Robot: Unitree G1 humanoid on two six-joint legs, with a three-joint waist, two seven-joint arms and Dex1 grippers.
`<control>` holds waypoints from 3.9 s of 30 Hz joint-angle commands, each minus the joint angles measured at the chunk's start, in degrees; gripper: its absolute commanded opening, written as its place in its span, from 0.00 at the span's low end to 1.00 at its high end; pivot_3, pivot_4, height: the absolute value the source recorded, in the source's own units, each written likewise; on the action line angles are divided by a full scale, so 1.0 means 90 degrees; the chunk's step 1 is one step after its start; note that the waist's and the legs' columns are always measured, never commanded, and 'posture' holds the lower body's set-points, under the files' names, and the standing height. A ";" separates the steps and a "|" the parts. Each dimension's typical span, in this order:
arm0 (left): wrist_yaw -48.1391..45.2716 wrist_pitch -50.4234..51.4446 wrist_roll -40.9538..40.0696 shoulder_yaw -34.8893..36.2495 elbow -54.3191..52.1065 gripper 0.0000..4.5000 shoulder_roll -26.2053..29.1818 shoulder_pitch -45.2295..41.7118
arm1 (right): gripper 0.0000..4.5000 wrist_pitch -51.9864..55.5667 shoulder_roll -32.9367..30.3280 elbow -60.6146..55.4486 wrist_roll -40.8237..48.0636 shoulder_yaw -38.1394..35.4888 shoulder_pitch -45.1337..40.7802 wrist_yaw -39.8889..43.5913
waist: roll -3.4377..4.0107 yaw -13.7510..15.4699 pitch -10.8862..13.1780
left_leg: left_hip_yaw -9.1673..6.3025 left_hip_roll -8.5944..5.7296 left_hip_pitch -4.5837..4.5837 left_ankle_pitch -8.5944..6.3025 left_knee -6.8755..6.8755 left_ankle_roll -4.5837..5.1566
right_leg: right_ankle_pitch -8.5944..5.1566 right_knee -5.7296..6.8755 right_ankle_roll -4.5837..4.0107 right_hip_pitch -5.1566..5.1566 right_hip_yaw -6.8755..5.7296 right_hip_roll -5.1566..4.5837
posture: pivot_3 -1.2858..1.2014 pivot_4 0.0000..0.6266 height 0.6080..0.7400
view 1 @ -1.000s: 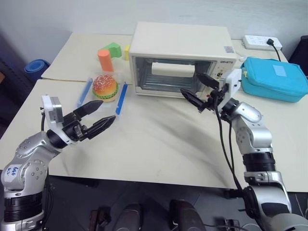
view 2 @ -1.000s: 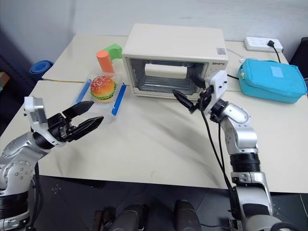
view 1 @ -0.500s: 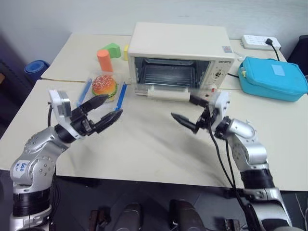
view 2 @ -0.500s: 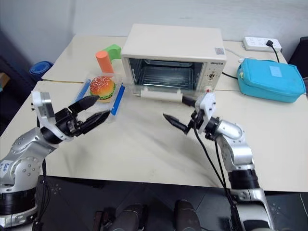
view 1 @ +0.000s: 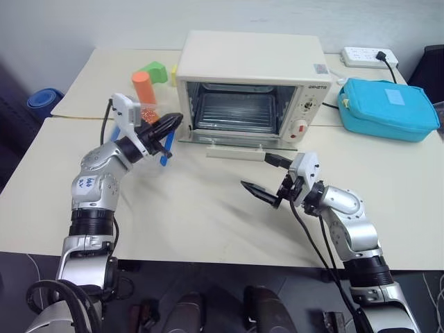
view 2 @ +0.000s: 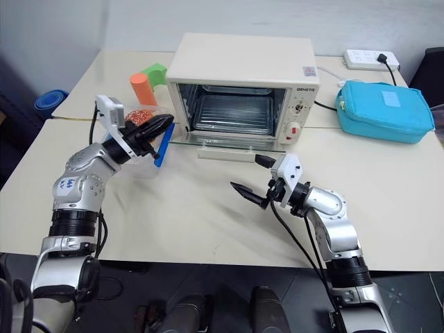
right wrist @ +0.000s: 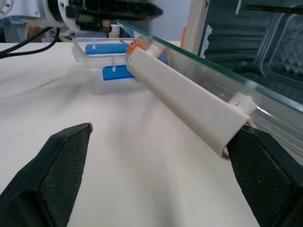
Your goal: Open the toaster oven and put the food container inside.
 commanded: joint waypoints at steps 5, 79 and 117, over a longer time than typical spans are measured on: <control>-0.0702 0.0005 0.0757 -0.0864 -0.0451 0.01 0.0163 0.0208 | 1.00 -0.0604 -0.0485 -0.0856 -0.0056 -0.0581 0.1380 -0.0142 | -0.0001 0.0076 0.0000 | 0.0002 -0.0004 -0.0003 -0.0002 0.0012 0.0004 | 0.0000 -0.0002 0.0001 -0.0001 0.0004 -0.0003 | 0.52 0.24 1.00; 0.9107 0.5915 -0.3144 0.3522 -0.2580 0.34 -0.0097 0.0723 | 1.00 -0.0490 -0.1028 -0.1745 0.1311 -0.1351 0.2280 0.0622 | -0.0056 0.0190 -0.0018 | 0.0095 0.0037 0.0029 -0.0030 0.0053 -0.0002 | 0.0026 0.0020 -0.0002 -0.0018 0.0173 0.0020 | 0.52 0.24 1.00; 0.5551 0.6890 -0.0443 0.0046 -0.0601 0.00 -0.0390 -0.2452 | 1.00 -0.0781 -0.0710 -0.2363 0.1154 -0.1706 0.3760 -0.0097 | -0.0075 0.0163 -0.0012 | 0.0123 0.0036 0.0029 -0.0033 0.0055 -0.0006 | 0.0023 0.0045 -0.0002 -0.0036 0.0173 0.0022 | 0.52 0.24 1.00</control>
